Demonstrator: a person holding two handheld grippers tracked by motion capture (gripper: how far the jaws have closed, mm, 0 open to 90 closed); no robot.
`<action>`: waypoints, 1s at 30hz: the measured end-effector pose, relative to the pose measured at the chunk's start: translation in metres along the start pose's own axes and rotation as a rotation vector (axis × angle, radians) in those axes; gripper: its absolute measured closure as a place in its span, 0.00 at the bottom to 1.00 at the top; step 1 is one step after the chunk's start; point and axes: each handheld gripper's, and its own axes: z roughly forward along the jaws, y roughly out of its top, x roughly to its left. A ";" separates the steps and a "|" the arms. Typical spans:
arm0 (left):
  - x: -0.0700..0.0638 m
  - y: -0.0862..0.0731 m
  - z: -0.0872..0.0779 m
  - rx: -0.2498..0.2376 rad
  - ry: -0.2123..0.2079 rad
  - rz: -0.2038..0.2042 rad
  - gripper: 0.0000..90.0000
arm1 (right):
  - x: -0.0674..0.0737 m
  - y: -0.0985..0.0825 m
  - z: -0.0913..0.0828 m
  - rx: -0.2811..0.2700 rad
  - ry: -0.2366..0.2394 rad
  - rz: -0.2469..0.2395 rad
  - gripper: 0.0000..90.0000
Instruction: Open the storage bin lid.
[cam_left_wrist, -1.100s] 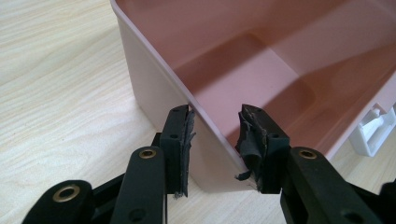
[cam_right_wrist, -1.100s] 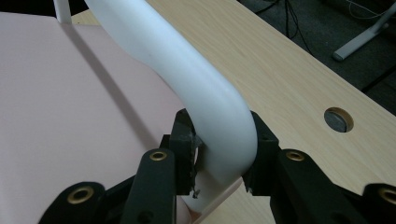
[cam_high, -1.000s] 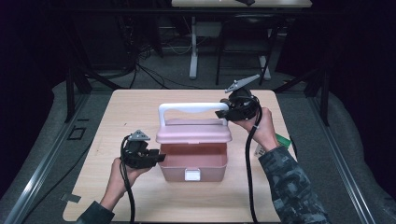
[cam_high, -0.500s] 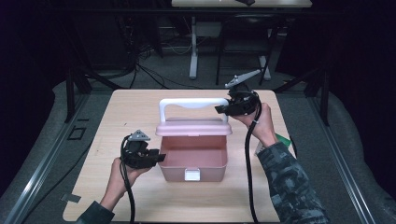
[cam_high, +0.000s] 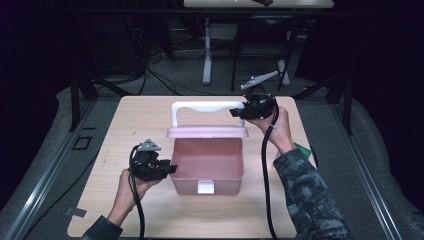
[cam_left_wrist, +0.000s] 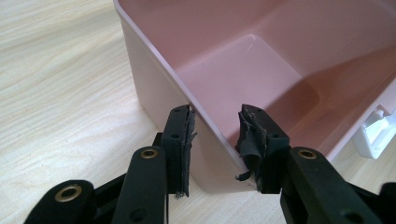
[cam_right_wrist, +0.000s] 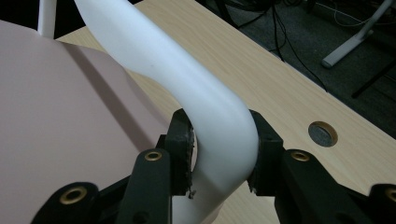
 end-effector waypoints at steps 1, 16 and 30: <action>0.000 0.000 0.000 0.000 0.000 0.000 0.71 | 0.000 0.000 0.000 0.000 0.000 0.000 0.74; 0.000 0.000 0.000 -0.005 0.001 -0.010 0.71 | -0.015 0.010 0.013 0.010 -0.009 0.023 0.72; 0.000 0.000 0.001 -0.004 0.000 -0.007 0.71 | -0.034 0.018 0.024 0.039 0.051 0.060 0.71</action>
